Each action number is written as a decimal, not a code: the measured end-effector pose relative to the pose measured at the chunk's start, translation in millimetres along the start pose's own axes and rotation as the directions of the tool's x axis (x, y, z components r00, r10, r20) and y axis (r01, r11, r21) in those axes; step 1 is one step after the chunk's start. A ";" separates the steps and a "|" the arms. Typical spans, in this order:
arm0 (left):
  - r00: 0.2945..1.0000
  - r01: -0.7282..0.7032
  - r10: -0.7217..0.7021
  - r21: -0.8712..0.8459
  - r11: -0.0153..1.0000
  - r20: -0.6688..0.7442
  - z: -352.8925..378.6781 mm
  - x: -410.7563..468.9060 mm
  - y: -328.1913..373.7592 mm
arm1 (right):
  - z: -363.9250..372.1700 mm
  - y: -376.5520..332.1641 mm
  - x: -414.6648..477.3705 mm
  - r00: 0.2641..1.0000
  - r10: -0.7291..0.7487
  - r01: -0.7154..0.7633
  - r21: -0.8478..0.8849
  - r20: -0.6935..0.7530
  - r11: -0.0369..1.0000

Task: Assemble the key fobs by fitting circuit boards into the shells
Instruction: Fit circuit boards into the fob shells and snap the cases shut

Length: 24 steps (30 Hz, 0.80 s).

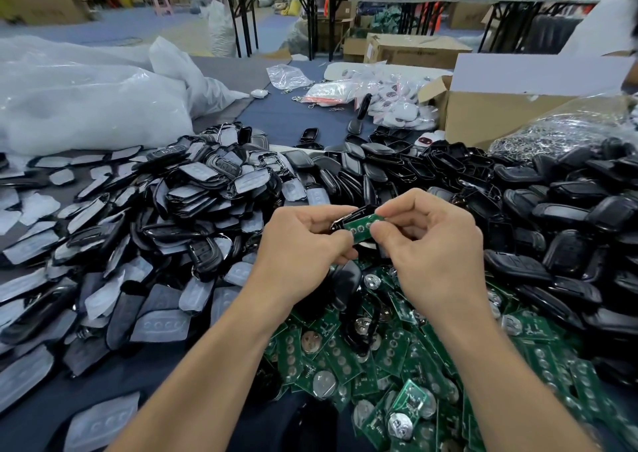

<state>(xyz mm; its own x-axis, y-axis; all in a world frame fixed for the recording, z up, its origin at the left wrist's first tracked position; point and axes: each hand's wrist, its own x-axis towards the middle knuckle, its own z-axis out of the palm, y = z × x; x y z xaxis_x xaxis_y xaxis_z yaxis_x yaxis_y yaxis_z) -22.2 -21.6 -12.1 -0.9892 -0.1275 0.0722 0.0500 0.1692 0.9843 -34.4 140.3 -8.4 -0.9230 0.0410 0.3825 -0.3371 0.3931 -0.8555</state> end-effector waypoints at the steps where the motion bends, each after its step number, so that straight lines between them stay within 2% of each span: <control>1: 1.000 -0.002 0.002 0.007 1.000 -0.001 -0.2 0.1 -0.3 | 1.2 0.2 -0.4 1.000 -0.003 0.003 -0.010 -0.003 1.000; 10: 1.000 -0.012 0.012 0.008 1.000 -0.019 -2.0 0.2 0.7 | 5.3 -1.3 -3.4 0.999 -0.014 0.011 -0.081 -0.042 0.997; 16: 0.999 -0.016 0.017 0.016 1.000 -0.036 1.0 -2.2 1.0 | 5.0 1.0 -3.4 0.998 0.026 -0.033 -0.141 -0.053 0.990; 19: 1.000 -0.001 -0.001 -0.064 0.998 -0.026 -2.9 -2.4 5.9 | 1.7 2.5 -2.5 0.999 0.046 -0.050 -0.199 -0.028 0.979; 20: 1.000 0.012 -0.013 -0.106 0.994 -0.009 -4.7 -2.4 7.6 | 1.4 3.6 -1.9 0.997 0.075 -0.075 -0.152 -0.002 0.986; 22: 0.999 0.029 -0.023 -0.174 0.984 0.038 -5.2 -2.9 9.5 | 3.9 4.8 -0.3 0.986 0.145 -0.150 0.059 0.080 0.987; 24: 0.999 0.007 0.000 -0.163 0.987 0.043 -0.4 -4.8 9.2 | 5.5 3.4 0.1 0.977 0.179 -0.200 0.210 0.117 0.957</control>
<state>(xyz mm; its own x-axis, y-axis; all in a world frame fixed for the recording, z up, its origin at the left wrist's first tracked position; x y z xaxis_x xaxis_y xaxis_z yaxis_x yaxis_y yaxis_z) -16.9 -19.8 -3.3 -0.9942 -0.0850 0.0656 0.0653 0.0063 0.9978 -36.6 136.6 -13.2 -0.9837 0.0029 0.1799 -0.1766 0.1751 -0.9686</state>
